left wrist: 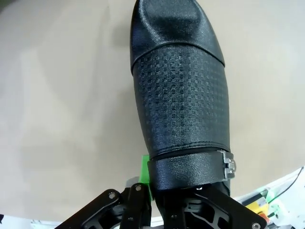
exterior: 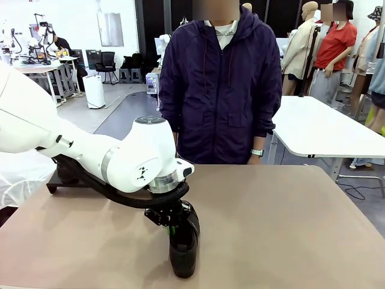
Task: Organize the shoes by placing them on the stand.
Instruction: Place the Shoe from the middle of the table onto the Shoes Stand.
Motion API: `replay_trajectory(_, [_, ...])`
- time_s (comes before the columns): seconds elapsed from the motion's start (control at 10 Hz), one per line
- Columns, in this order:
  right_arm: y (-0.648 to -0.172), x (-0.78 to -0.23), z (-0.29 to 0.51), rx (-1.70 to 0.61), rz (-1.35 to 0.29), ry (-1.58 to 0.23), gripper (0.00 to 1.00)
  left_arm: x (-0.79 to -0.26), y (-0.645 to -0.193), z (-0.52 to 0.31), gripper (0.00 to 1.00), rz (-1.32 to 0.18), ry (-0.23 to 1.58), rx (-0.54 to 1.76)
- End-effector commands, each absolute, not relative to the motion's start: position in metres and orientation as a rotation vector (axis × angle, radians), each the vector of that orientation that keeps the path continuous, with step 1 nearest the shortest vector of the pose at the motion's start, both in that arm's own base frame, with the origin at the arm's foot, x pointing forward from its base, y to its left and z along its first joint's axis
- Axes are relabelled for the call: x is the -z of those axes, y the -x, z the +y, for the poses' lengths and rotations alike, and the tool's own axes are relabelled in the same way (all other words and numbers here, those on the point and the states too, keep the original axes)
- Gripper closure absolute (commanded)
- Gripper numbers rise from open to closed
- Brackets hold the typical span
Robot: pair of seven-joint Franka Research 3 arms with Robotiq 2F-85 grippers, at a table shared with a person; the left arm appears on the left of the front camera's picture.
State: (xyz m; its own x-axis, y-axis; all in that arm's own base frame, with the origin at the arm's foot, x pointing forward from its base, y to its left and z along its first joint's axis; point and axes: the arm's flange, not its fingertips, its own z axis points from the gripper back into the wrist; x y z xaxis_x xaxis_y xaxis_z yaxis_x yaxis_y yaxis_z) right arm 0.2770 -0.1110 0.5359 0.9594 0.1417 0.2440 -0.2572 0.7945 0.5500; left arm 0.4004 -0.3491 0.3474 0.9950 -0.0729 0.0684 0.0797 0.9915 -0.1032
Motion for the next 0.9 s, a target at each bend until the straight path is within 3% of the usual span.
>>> replay_trajectory(0.0, [-0.278, -0.54, -0.113, -0.232, -0.2, -0.624, 0.0, -0.363, -0.397, -0.346, 1.0, -0.106, 0.104, 0.102])
replay_trajectory(0.5, [-0.278, -0.54, -0.113, -0.232, -0.2, -0.624, 0.0, -0.455, -0.34, -0.325, 1.0, -0.302, 0.06, 0.295])
replay_trajectory(0.8, [-0.278, -0.54, -0.113, -0.232, -0.2, -0.624, 0.0, -0.485, -0.303, -0.291, 1.0, -0.485, 0.074, 0.286])
